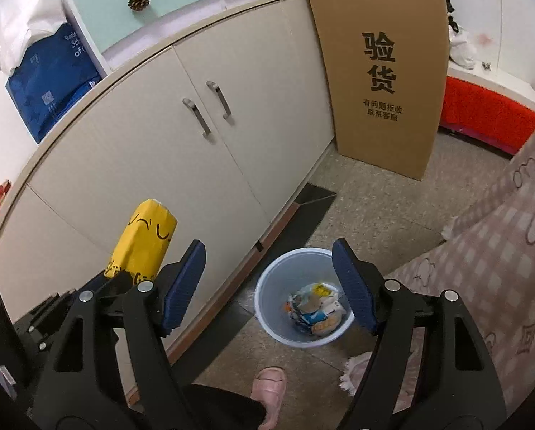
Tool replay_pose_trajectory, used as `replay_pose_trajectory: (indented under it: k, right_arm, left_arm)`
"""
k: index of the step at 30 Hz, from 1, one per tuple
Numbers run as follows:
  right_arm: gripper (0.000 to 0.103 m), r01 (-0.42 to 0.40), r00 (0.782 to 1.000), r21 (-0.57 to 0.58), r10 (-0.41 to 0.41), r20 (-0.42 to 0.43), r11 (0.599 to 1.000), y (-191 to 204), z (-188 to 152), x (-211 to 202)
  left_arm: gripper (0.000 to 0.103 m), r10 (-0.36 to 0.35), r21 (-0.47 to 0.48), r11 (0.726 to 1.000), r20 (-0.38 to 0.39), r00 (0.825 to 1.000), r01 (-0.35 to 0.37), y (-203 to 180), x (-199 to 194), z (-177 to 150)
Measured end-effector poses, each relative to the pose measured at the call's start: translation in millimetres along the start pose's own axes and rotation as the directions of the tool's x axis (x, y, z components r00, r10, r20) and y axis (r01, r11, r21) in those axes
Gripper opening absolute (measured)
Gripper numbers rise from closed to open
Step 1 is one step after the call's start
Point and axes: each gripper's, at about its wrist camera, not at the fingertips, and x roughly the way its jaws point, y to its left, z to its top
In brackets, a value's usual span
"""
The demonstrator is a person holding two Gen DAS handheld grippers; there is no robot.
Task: Collect trash
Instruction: 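Open the right gripper, then the left gripper over the bucket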
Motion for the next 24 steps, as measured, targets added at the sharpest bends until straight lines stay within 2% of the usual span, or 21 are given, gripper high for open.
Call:
replay_pose_trajectory:
  k: [13, 24]
  right_arm:
    - [0.078, 0.050, 0.994, -0.017, -0.048, 0.100, 0.999, -2, -3, -51]
    - [0.082, 0.077, 0.978, 0.046, -0.084, 0.192, 0.996, -25, -1, -80]
  left_arm:
    - [0.026, -0.018, 0.032, 0.999, 0.026, 0.999, 0.017, -23, -16, 6]
    - [0.026, -0.032, 0.084, 0.996, 0.047, 0.998, 0.028, -54, -18, 21]
